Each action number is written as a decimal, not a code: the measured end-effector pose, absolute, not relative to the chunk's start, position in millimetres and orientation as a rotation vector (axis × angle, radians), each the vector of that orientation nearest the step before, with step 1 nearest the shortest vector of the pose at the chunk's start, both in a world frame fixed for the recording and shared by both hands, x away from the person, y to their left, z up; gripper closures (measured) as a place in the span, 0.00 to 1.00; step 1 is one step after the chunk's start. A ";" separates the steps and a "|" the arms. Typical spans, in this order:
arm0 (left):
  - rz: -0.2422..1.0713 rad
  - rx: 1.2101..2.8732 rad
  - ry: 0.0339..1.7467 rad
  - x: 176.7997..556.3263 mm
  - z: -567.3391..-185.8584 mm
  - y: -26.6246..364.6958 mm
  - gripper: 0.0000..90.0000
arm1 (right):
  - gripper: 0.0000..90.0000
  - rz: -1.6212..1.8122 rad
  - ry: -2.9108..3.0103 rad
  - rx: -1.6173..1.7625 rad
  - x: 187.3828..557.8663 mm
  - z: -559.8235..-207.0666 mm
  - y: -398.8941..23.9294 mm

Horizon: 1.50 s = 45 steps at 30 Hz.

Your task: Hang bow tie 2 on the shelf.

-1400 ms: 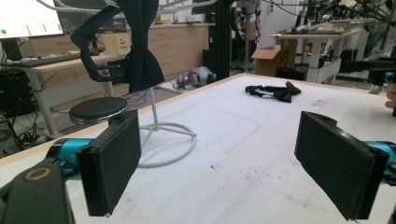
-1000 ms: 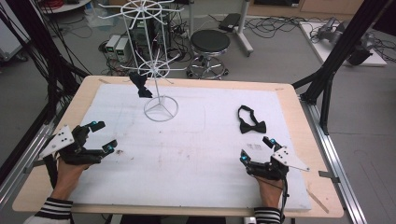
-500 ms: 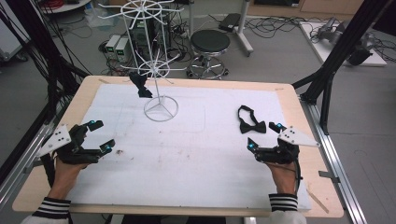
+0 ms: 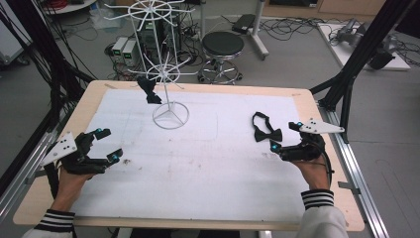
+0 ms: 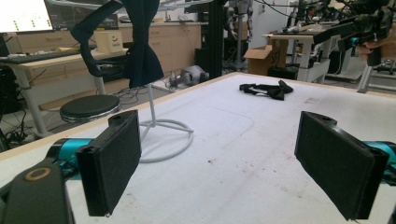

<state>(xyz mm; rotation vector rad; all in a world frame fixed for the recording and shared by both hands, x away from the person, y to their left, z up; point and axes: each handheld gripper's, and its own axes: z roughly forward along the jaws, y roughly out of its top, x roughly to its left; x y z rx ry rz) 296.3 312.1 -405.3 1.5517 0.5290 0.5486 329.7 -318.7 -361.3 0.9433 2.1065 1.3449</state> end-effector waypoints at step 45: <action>0.545 1.598 0.547 299.5 -410.6 307.3 0.17 | 0.05 0.769 2.608 0.727 435.6 -375.0 -328.4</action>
